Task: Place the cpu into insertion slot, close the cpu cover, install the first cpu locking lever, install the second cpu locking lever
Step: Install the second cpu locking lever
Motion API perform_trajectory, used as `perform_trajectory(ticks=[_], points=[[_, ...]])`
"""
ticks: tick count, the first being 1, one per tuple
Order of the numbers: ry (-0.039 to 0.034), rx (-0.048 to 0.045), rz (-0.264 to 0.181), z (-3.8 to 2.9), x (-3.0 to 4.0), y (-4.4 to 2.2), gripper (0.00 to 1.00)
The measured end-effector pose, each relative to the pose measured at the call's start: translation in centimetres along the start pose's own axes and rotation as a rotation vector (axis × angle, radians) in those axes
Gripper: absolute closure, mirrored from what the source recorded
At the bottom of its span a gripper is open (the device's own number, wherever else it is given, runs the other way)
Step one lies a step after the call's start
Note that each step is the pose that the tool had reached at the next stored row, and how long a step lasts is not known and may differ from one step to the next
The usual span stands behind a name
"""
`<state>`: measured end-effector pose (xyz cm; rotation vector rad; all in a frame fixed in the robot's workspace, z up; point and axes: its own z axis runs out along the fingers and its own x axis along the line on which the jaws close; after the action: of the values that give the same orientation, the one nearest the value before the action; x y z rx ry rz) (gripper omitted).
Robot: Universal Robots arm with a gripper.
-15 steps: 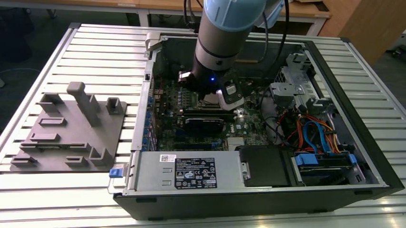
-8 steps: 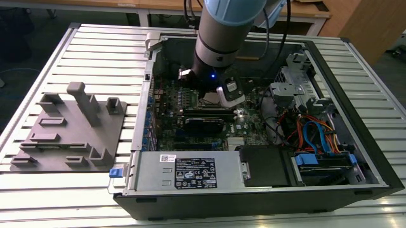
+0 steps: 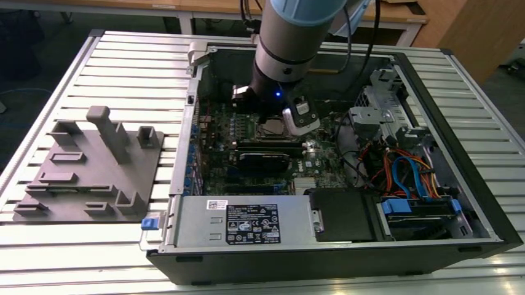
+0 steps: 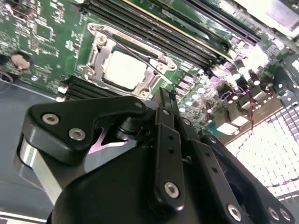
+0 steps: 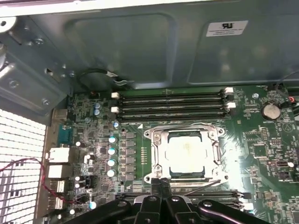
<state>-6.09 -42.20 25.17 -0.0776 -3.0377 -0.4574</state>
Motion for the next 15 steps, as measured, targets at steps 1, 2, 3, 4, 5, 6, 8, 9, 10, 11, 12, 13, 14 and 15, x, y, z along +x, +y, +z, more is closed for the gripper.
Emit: perform_trajectory(ticks=[1,2,3,4,5,6,8,9,10,11,12,13,14,15], points=[[0.0011,0.0,0.001,-0.01,-0.19,0.01,0.9],[0.0022,0.0,0.002,-0.02,-0.35,0.02,0.9],[0.0029,0.0,0.003,-0.03,-0.48,0.02,0.9],[0.0031,0.0,0.004,-0.03,-0.57,0.02,0.9],[0.0031,-0.0001,0.004,-0.04,-0.61,0.02,0.9],[0.0031,-0.0001,0.005,-0.05,-0.63,-0.01,0.9],[0.0031,-0.0002,0.006,-0.07,-0.63,-0.1,0.9],[0.003,-0.0002,0.006,-0.09,-0.64,-0.16,0.9],[0.0029,-0.0002,0.007,-0.11,-0.65,-0.25,0.9],[0.0026,-0.0001,0.008,-0.14,-0.65,-0.34,0.9],[0.0023,-0.0003,0.009,-0.15,-0.65,-0.41,0.9],[0.0018,-0.0004,0.01,-0.16,-0.65,-0.48,0.9],[0.0013,-0.0004,0.012,-0.16,-0.66,-0.53,0.9],[0.0009,-0.0004,0.013,-0.17,-0.67,-0.59,0.9]])
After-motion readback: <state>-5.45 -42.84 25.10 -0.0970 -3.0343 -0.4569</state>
